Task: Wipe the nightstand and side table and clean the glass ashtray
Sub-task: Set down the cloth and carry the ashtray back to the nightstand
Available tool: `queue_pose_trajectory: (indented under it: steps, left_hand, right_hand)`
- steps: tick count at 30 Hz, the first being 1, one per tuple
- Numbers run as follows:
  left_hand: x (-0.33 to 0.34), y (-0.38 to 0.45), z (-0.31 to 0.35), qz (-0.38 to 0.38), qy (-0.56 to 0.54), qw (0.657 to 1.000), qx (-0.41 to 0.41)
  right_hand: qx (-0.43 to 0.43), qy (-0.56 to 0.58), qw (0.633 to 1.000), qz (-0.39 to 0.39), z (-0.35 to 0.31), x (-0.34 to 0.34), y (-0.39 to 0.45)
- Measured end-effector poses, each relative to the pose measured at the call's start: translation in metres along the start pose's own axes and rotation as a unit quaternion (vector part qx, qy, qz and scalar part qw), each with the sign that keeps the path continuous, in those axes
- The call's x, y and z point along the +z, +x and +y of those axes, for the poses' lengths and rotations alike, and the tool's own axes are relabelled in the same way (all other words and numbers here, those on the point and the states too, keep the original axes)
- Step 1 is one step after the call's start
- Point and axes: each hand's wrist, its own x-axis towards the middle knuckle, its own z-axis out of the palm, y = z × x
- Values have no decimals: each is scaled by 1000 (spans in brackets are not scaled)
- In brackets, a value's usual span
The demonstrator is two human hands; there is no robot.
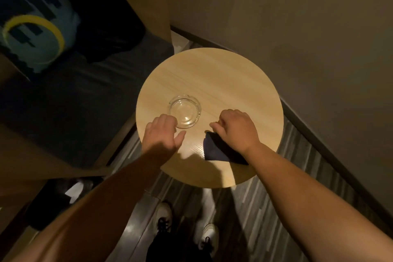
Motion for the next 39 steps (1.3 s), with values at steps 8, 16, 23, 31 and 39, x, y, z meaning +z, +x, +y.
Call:
queue_pose_trajectory:
  steps: [8,16,23,31,39]
  left_hand:
    - [36,32,-70,-167,24,981,-92]
    - [49,54,-79,-211,-27,977,-31]
    - [45,52,-81,-191,-102,975,-40]
    - [-14,6,-70,-97,-168,976,-102]
    - [-126,-133,-104,6,-125,974,-188]
  right_hand:
    - [-1,25,994,-107,-14,48,47]
    - [-7,50,993,-105,-17,77,65]
    - [-13,82,995,-62,-19,82,65]
    - [-82,95,991,-38,-62,40,46]
    - [-241,81,962,-95,-209,11,3]
